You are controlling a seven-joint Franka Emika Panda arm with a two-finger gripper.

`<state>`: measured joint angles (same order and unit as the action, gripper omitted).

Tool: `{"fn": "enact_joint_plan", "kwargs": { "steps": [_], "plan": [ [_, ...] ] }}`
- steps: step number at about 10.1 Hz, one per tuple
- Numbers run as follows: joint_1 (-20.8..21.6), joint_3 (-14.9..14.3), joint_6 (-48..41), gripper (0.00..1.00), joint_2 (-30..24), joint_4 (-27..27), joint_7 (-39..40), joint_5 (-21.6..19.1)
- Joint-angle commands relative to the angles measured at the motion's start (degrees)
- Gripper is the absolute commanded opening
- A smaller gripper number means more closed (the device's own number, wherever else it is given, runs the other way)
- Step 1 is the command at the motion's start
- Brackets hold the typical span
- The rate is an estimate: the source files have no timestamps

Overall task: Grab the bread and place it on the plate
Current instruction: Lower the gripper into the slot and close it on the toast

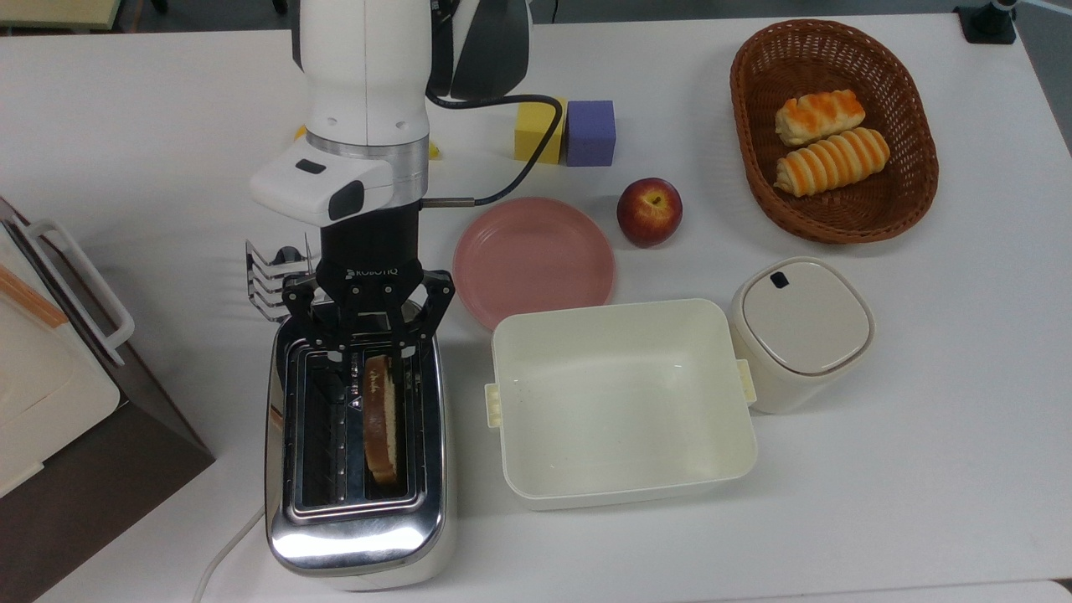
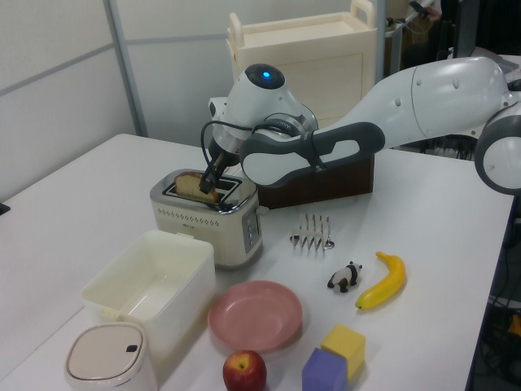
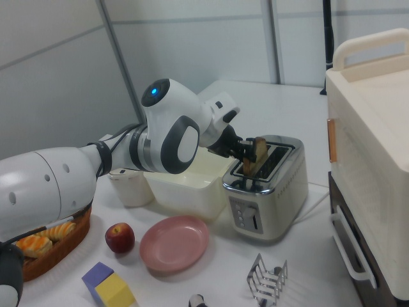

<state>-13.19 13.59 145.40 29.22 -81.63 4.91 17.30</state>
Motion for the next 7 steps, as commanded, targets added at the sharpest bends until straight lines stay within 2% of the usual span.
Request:
{"fn": "enact_joint_plan", "kwargs": {
  "steps": [1, 5, 7],
  "plan": [
    [-0.3, 0.5, 1.1, 0.0, -0.6, -1.2, -1.8, 3.2],
    [-0.8, 0.6, 0.9, 0.0, -1.3, -1.3, -1.9, 3.4],
    [-1.0, 1.1, -0.5, 0.0, -4.8, -1.4, -2.3, 2.9]
  ]
}}
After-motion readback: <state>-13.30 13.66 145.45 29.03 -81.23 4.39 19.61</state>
